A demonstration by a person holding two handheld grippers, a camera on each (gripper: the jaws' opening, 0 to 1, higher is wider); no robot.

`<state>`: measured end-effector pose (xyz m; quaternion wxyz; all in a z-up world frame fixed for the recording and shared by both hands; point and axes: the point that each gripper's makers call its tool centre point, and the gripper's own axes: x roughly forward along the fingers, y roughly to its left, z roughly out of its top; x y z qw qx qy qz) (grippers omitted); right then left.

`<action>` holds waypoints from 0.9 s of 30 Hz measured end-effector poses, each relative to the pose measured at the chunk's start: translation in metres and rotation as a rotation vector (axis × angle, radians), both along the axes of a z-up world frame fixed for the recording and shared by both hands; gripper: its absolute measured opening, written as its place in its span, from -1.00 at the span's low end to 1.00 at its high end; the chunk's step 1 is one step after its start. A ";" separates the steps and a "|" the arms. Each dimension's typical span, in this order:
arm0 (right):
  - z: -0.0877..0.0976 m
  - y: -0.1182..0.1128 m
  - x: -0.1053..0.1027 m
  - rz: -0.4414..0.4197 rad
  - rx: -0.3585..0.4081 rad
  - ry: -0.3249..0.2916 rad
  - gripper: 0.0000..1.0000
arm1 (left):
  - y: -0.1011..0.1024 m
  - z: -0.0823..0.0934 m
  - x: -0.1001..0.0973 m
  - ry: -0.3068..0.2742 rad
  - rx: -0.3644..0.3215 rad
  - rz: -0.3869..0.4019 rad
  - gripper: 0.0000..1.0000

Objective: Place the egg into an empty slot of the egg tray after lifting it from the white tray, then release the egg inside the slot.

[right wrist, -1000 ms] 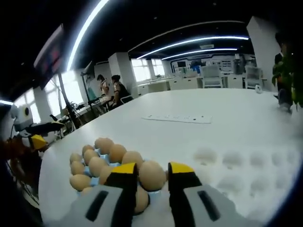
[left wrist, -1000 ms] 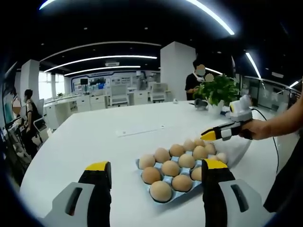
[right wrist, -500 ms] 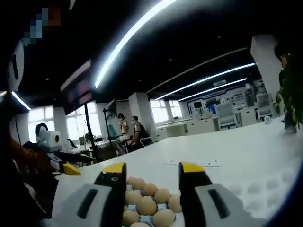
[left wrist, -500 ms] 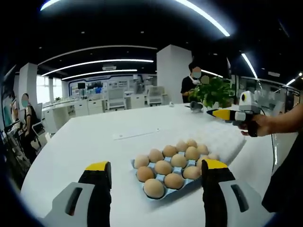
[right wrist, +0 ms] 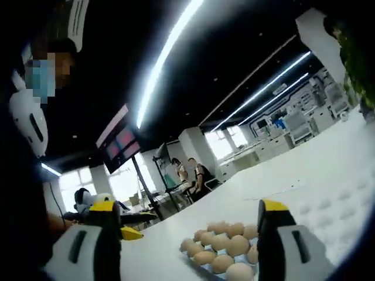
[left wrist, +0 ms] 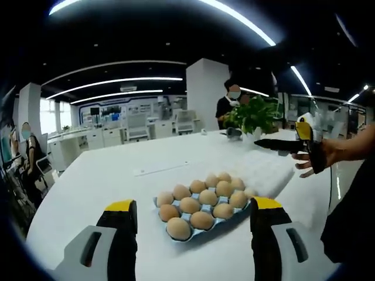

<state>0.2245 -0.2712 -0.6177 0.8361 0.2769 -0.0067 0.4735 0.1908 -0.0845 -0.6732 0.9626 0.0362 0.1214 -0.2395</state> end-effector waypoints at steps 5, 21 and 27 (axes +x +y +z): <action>-0.004 -0.001 -0.015 -0.001 -0.148 -0.085 0.83 | -0.004 0.001 -0.005 0.000 -0.001 -0.009 0.60; 0.009 -0.009 -0.029 -0.123 -0.141 -0.116 1.00 | -0.013 0.000 -0.008 -0.001 0.002 -0.036 0.60; -0.033 -0.020 -0.026 -0.139 -0.366 -0.115 1.00 | -0.011 -0.005 -0.009 0.009 -0.002 -0.031 0.60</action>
